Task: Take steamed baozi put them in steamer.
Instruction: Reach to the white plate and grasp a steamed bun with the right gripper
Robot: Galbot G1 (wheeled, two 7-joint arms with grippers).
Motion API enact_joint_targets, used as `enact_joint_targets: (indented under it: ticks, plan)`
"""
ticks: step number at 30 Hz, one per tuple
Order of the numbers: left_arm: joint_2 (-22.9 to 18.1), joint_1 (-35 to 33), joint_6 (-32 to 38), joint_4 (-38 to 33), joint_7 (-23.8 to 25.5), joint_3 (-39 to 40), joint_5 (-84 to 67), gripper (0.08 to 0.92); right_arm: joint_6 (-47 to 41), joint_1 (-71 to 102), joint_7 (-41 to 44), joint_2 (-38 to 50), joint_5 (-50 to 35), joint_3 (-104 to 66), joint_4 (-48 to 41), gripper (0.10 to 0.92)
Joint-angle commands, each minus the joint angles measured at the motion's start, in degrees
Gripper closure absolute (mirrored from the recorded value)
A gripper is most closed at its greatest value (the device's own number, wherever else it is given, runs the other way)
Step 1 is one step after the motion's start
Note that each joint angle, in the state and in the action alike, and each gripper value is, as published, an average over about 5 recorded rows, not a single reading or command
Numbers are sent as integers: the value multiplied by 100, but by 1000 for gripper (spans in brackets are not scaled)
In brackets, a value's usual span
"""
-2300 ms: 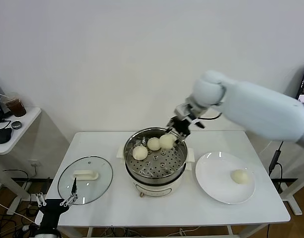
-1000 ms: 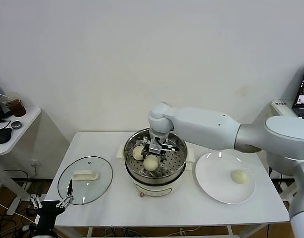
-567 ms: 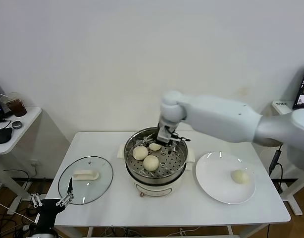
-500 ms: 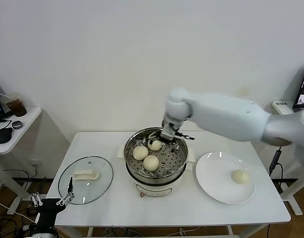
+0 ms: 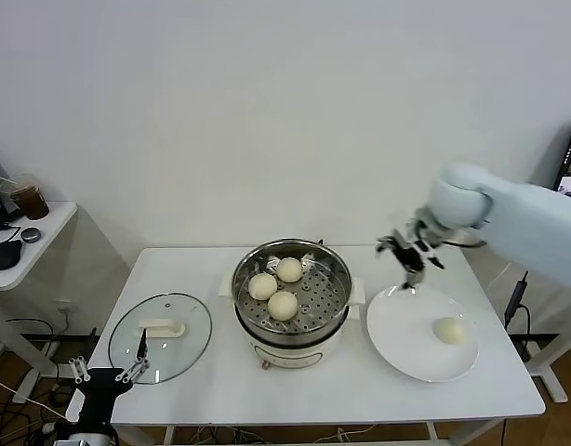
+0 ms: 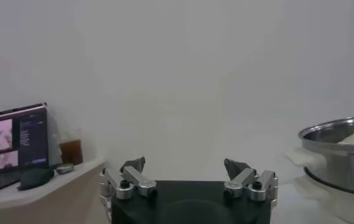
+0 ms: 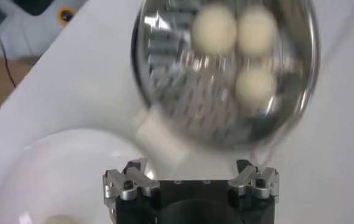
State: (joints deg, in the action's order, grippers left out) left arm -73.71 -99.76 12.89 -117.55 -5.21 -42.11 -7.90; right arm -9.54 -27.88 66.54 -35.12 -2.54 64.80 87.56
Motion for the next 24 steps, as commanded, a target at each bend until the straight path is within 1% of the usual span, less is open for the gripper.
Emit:
enact_joint_targets:
  ticks: [1,7,13,24]
  plan:
    - [-25,-15,-6,1,5,61,39,177,-720,2274,45,1525,788,-1817,-294,203]
    - [-53,-39,-20,6,8,68,95,177,-57,3486,-26,1199,1328,-2926,-1097,203]
    - [-82,-76,-34,-10,11,39,128,177,75,3943,-32,705,1729,-3468,-1734,203]
    - [-101,-140,-35,-29,6,-68,125,177,203,4200,-24,155,2063,-3646,-2134,203]
